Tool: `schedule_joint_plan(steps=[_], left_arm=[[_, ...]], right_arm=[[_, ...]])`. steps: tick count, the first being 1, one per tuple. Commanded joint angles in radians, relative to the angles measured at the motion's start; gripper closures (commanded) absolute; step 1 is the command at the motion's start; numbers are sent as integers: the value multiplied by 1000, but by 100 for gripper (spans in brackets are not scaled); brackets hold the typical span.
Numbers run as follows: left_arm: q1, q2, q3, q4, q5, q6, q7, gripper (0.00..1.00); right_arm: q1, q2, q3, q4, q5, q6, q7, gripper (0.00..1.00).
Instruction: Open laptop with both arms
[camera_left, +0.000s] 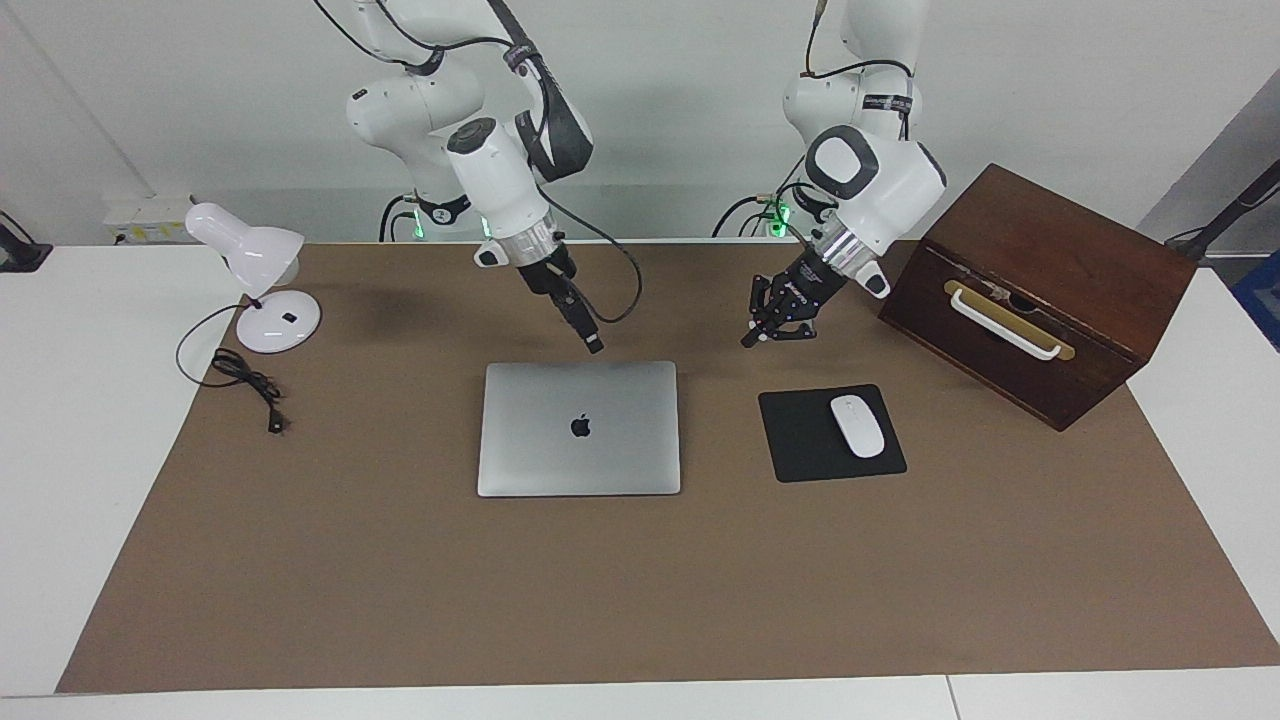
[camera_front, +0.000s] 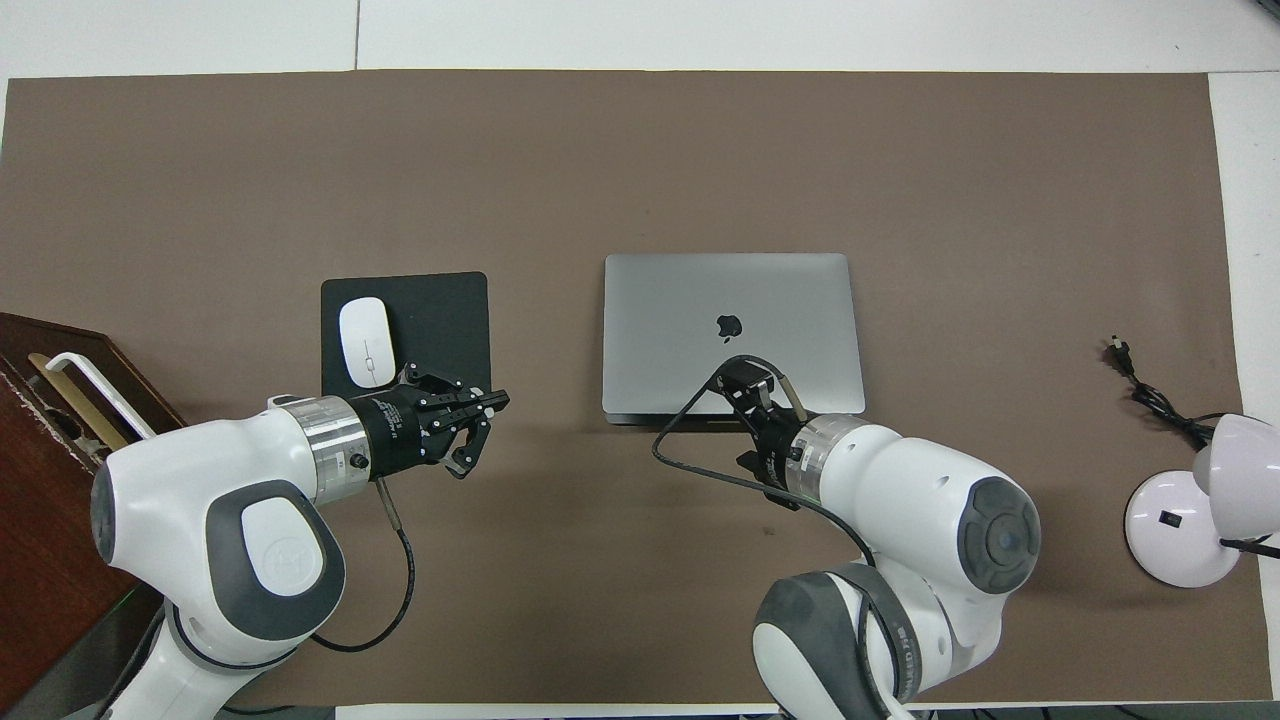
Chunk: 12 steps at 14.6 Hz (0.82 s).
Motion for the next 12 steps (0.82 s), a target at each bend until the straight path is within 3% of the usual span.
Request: schedule_joint_plan(steps=[1, 4, 9, 12], left_arm=[[-59, 19, 10, -6, -105, 77, 3, 100], [-113, 65, 10, -6, -212, 151, 67, 100], [-185, 120, 10, -3, -508, 187, 375, 100], [-208, 157, 10, 6, -593, 188, 456, 100]], right_arm=[[-3, -44, -17, -38, 18, -45, 10, 0], [-9, -46, -58, -46, -4, -113, 7, 0], [-17, -46, -91, -42, -100, -99, -24, 0], [-17, -46, -107, -41, -272, -62, -24, 0]])
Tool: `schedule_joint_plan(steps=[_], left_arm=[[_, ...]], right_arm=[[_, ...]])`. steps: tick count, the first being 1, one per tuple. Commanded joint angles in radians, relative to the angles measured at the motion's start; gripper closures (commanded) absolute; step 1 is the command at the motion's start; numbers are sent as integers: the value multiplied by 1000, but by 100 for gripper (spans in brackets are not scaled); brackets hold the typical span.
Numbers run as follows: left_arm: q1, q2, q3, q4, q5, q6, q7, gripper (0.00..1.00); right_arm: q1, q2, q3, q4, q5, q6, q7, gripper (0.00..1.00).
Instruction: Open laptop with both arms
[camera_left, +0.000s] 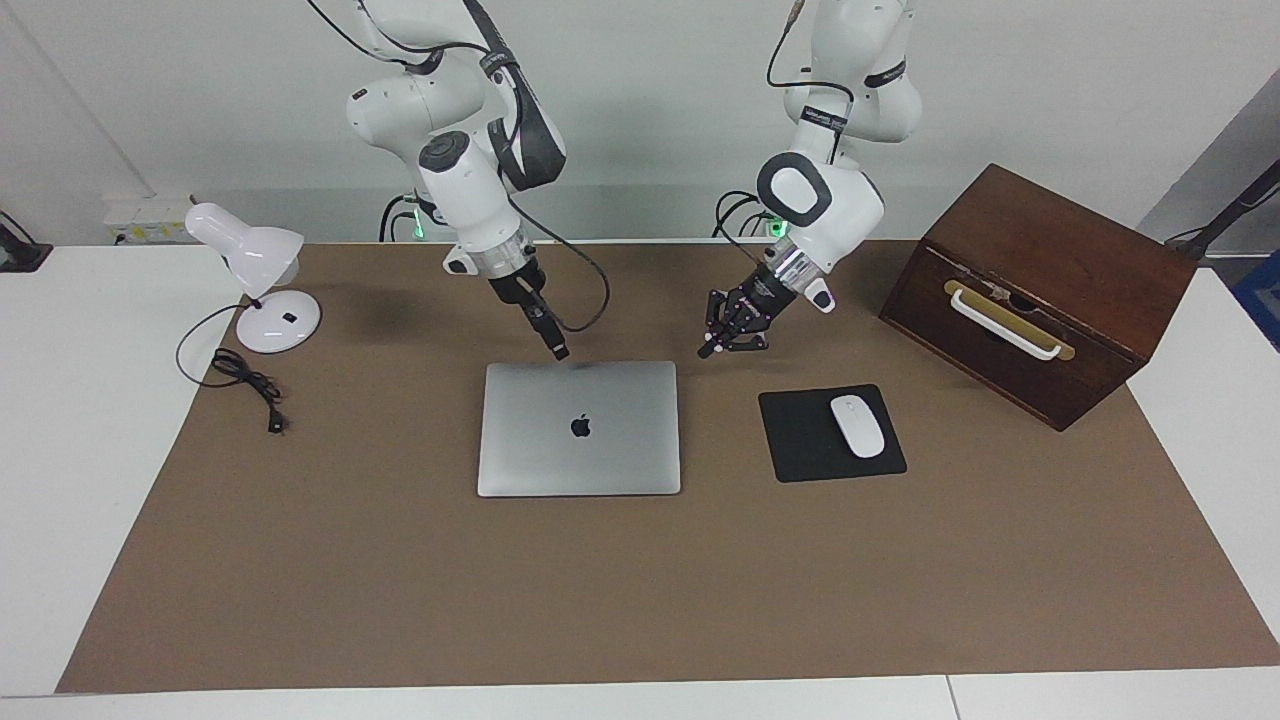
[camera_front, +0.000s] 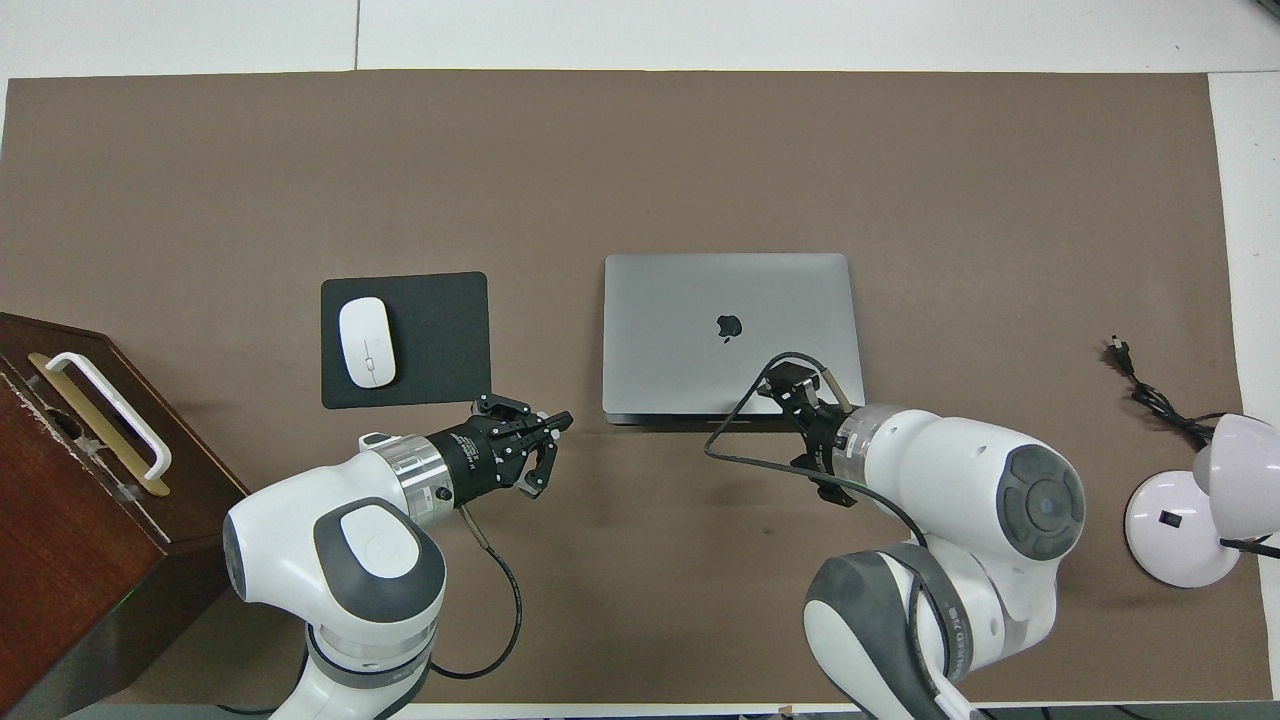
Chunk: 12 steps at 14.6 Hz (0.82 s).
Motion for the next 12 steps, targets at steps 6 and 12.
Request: schedule_joint_plan(steps=[6, 12], left_arm=[[-65, 100, 10, 65, -228, 37, 195, 100], [-91, 164, 7, 108, -256, 63, 201, 100]], right_arm=[[-9, -33, -28, -25, -204, 101, -10, 0], [-11, -23, -31, -43, -204, 265, -8, 0]])
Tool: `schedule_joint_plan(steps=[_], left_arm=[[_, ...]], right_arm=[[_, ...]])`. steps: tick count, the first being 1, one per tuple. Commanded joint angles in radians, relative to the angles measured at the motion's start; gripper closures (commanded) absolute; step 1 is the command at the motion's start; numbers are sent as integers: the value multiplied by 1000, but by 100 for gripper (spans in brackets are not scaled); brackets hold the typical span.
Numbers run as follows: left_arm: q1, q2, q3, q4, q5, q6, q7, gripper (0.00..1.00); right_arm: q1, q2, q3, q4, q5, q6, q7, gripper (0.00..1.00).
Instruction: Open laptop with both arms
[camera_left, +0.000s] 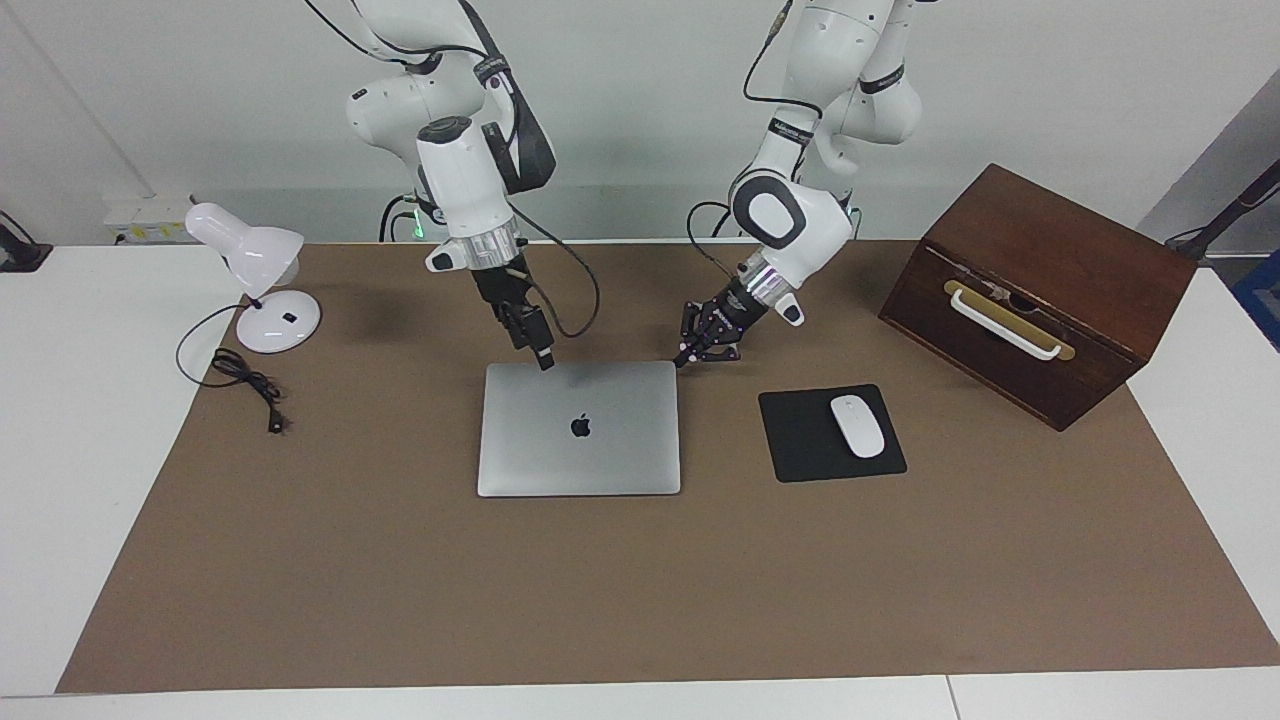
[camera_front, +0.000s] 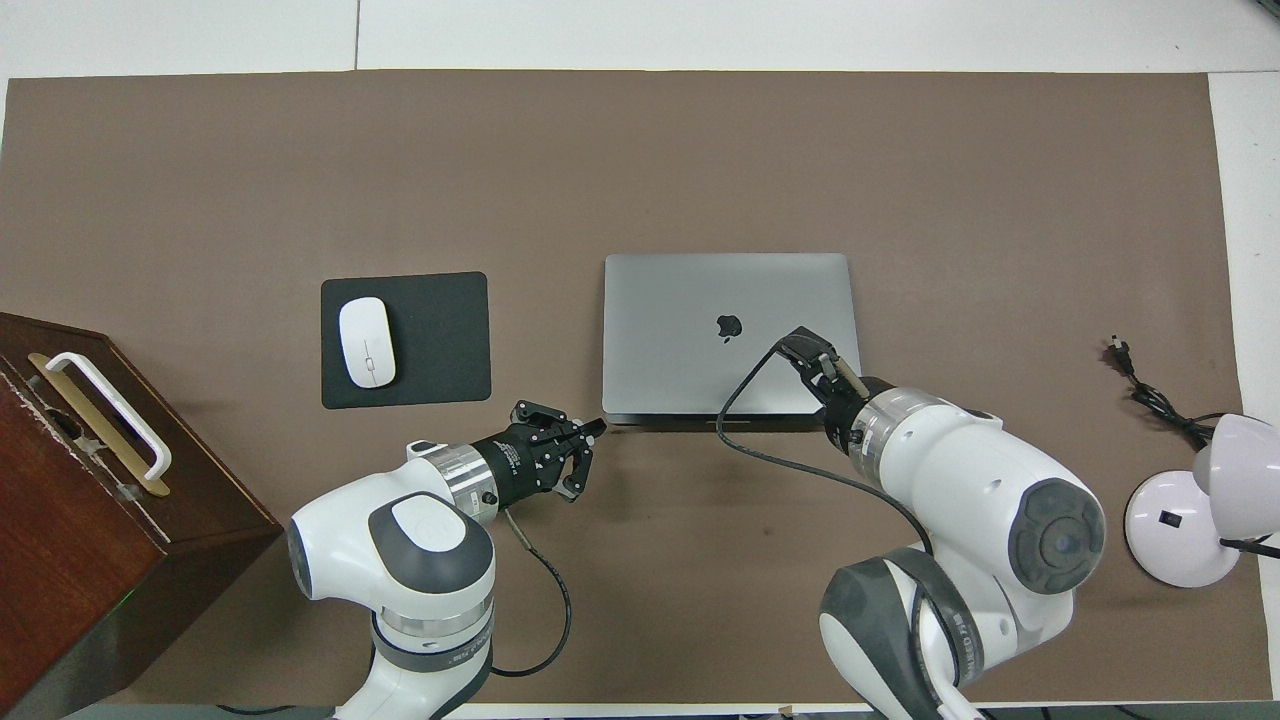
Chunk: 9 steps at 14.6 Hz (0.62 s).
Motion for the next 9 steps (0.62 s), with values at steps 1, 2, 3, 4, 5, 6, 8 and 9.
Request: schedule_joint_plan(steps=[1, 2, 3, 4, 5, 6, 8, 9], left_arm=[[-21, 42, 8, 44, -35, 30, 28, 100], [-24, 52, 8, 52, -35, 32, 28, 100], [-27, 69, 8, 64, -35, 32, 28, 100], [-28, 72, 8, 70, -38, 41, 28, 100], [-28, 80, 8, 82, -41, 52, 28, 100], [-28, 92, 8, 95, -41, 55, 28, 100], [-28, 100, 8, 108, -41, 56, 28, 100], [-28, 101, 8, 110, -42, 56, 28, 100]], right_arm=[[-9, -15, -1, -44, -26, 109, -6, 0], [-9, -13, -1, -59, -23, 165, -6, 0], [-9, -12, -1, -69, -12, 188, 3, 0], [-9, -12, -1, -72, -12, 199, 18, 0], [-7, -12, 1, -72, -10, 219, 53, 0], [-7, -9, 1, -78, -10, 239, 91, 0], [-2, -9, 2, -81, -10, 254, 131, 0], [-1, -9, 4, -81, -10, 251, 144, 0]])
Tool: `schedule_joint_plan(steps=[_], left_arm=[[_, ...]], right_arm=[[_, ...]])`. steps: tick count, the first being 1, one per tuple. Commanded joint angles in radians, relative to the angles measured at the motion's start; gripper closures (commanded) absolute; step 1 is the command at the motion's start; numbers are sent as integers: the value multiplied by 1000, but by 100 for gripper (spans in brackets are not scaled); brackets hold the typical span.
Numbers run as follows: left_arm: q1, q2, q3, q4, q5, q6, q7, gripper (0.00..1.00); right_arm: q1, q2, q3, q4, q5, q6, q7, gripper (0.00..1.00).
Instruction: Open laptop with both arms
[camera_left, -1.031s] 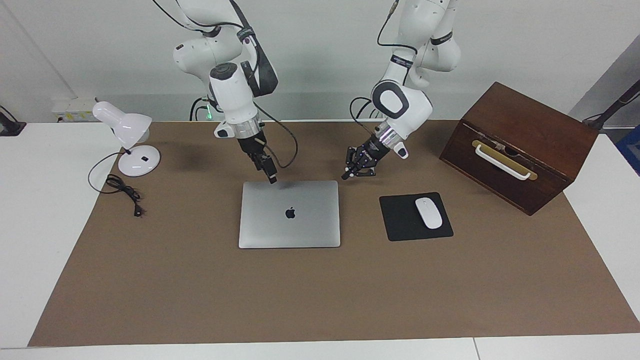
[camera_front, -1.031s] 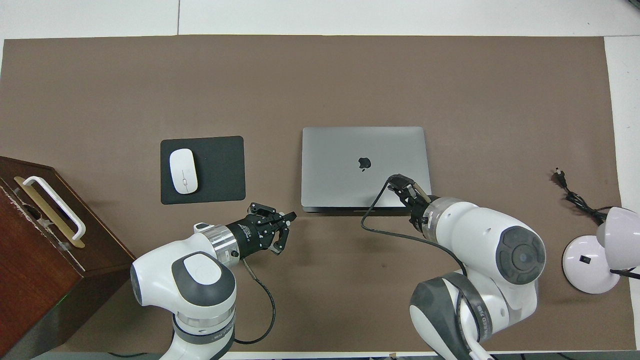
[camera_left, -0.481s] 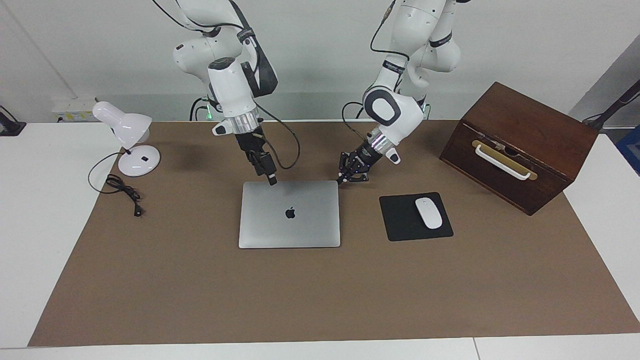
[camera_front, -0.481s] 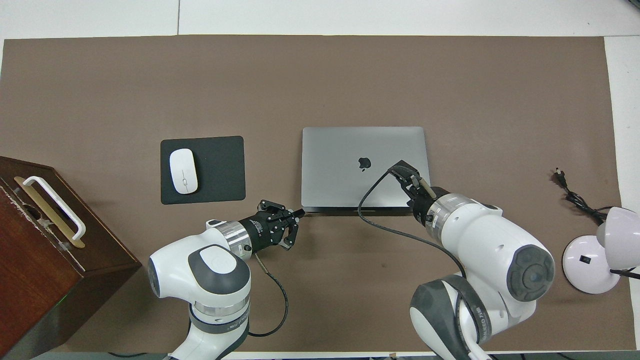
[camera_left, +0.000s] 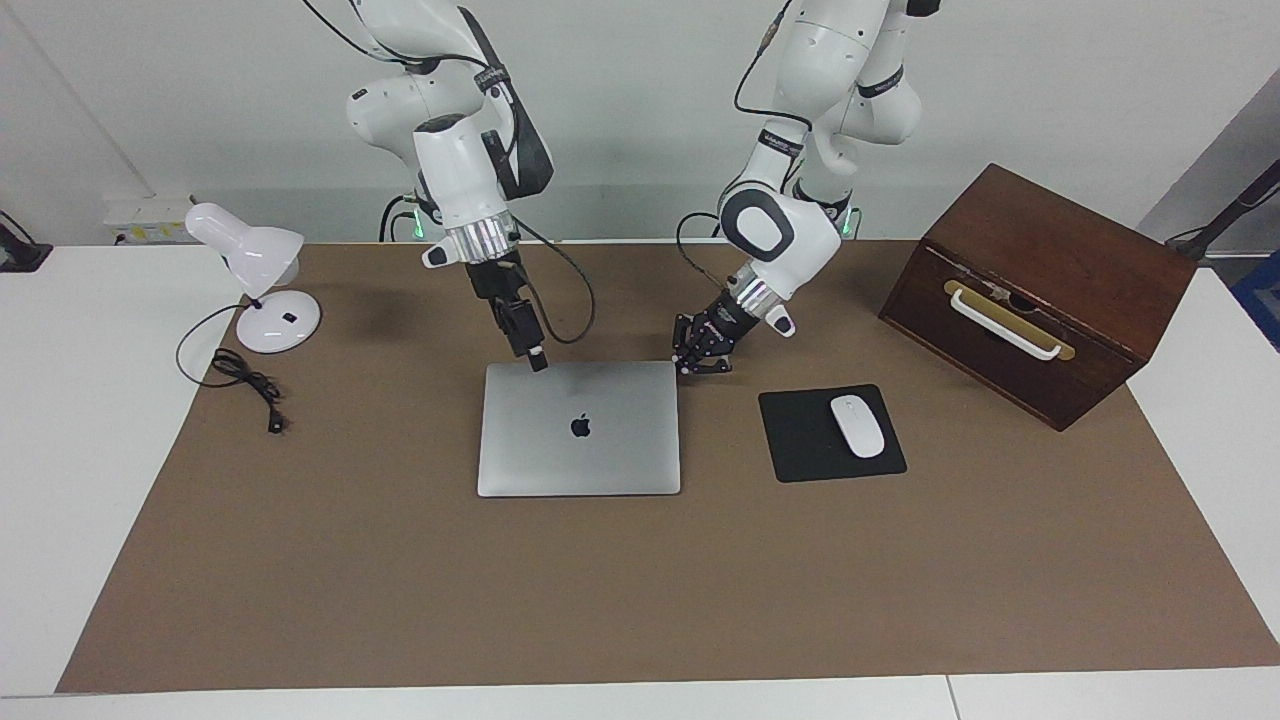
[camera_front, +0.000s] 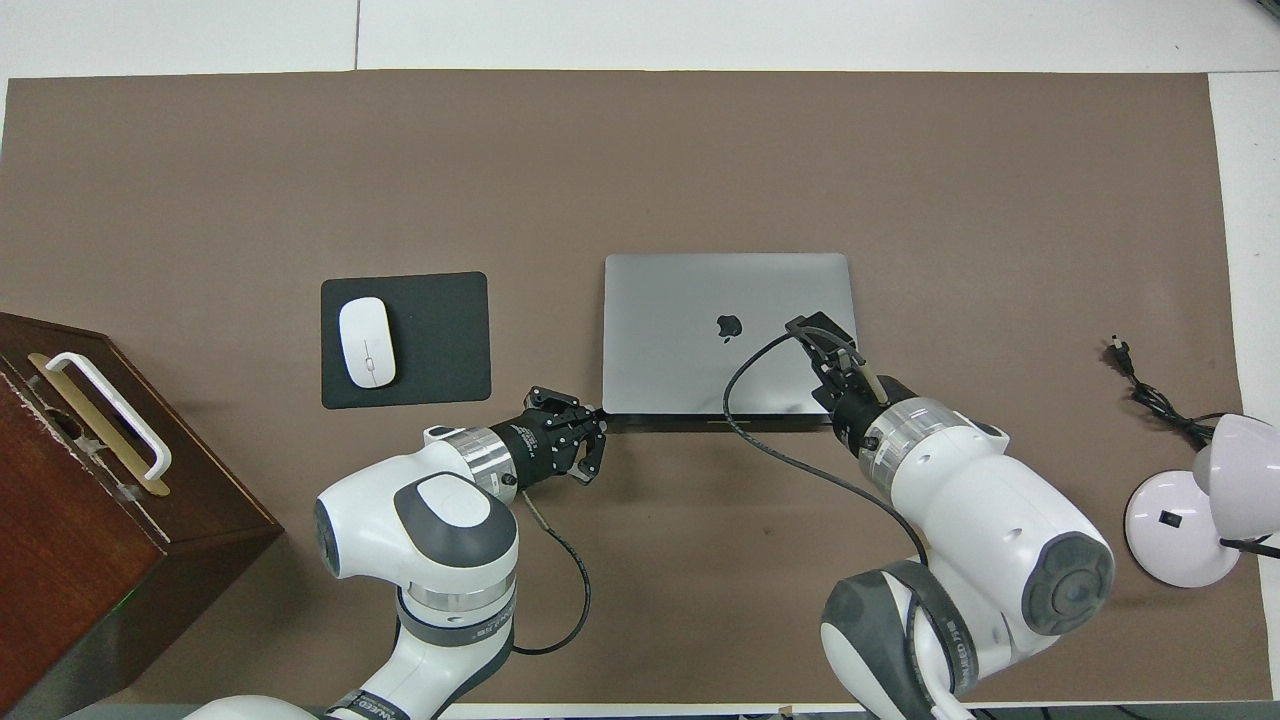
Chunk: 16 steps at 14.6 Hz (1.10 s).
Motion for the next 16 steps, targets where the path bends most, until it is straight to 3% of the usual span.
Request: schedule_joint_plan(steps=[1, 4, 7, 16], left_arm=[[-16, 27, 8, 36, -34, 31, 24, 100], [-18, 49, 8, 59, -34, 44, 24, 100], [-18, 56, 6, 70, -34, 47, 24, 100], [-20, 96, 4, 93, -34, 47, 26, 100]], right_arm=[[2, -9, 4, -19, -11, 25, 69, 0], [14, -8, 7, -34, -11, 45, 95, 0], [80, 32, 6, -66, -11, 184, 147, 0], [92, 28, 7, -137, -11, 300, 215, 0]])
